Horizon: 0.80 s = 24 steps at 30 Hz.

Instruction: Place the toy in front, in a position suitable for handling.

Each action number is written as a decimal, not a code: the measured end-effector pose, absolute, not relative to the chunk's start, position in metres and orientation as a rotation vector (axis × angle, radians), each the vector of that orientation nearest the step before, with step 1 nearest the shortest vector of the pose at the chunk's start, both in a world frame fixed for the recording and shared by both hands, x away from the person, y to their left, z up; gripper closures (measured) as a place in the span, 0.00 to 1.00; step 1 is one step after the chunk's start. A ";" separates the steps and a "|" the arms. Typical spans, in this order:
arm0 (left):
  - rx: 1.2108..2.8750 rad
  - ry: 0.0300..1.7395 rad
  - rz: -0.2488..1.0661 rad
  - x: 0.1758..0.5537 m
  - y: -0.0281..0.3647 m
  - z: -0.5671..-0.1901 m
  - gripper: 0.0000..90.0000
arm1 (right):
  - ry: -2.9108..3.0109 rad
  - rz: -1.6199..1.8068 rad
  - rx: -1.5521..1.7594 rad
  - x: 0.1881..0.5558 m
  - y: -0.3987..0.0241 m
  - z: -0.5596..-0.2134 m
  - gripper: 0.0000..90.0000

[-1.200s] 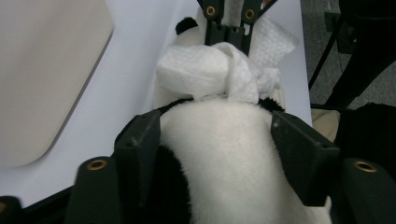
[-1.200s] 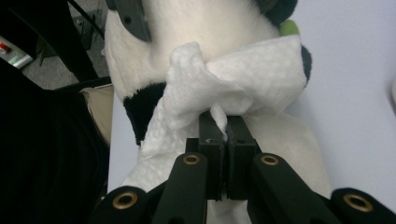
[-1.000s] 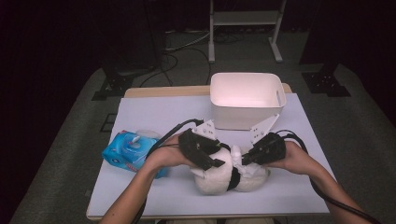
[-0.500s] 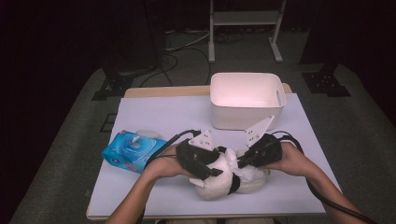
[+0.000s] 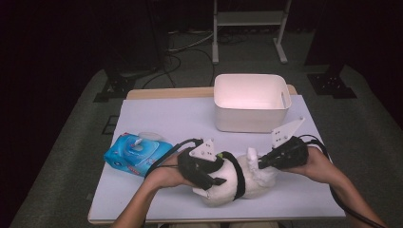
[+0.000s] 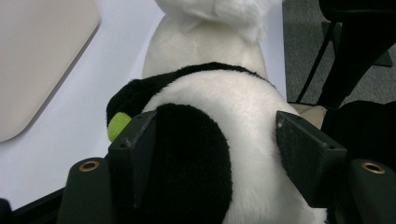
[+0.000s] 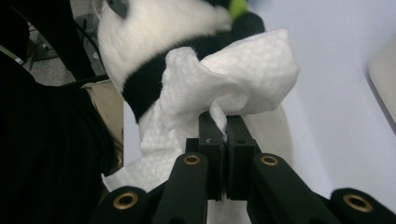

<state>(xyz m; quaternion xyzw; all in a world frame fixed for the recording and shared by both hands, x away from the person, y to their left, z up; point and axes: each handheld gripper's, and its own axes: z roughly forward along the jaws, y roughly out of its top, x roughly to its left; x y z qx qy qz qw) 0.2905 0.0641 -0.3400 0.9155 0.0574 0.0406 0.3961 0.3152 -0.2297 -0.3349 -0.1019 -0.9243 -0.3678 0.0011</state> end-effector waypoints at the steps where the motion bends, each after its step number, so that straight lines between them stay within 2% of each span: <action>1: 2.320 0.144 0.104 0.290 0.064 -0.340 0.35 | -2.900 -1.153 -0.336 0.315 -0.233 -0.335 0.97; 7: 2.325 0.130 0.120 0.285 0.063 -0.340 0.35 | -2.885 -1.146 -0.402 0.320 -0.251 -0.342 0.96; 18: 2.334 0.106 0.124 0.280 0.063 -0.341 0.34 | -2.895 -1.120 -0.267 0.331 -0.206 -0.330 0.96; 24: 2.315 0.151 0.122 0.284 0.068 -0.337 0.27 | -2.899 -1.076 -0.276 0.327 -0.204 -0.338 0.97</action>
